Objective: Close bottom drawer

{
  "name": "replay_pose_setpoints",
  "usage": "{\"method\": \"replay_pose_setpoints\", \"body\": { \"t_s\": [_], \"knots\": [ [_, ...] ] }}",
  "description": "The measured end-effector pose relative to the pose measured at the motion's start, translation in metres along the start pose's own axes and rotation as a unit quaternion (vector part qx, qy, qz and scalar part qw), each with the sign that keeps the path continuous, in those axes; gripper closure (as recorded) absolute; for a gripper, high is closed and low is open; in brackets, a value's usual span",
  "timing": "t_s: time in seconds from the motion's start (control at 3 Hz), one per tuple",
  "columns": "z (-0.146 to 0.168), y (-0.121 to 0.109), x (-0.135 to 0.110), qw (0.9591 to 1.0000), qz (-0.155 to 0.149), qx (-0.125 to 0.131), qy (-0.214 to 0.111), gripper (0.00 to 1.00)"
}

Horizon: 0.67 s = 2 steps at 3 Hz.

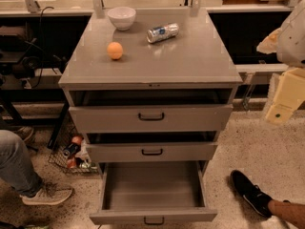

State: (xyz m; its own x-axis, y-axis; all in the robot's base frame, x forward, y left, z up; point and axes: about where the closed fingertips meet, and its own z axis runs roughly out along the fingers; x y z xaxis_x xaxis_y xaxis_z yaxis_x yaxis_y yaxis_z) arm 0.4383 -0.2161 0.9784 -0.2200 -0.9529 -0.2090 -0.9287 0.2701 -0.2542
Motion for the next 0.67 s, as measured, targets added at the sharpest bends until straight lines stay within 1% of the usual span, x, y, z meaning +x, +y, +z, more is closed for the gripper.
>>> {"method": "replay_pose_setpoints", "body": {
  "t_s": [0.33,0.67],
  "knots": [
    [0.0,0.0,0.0,1.0,0.0,0.0,0.0,0.0],
    [0.02,0.006,0.01,0.9992,0.013,-0.006,0.038,0.0]
  ]
}}
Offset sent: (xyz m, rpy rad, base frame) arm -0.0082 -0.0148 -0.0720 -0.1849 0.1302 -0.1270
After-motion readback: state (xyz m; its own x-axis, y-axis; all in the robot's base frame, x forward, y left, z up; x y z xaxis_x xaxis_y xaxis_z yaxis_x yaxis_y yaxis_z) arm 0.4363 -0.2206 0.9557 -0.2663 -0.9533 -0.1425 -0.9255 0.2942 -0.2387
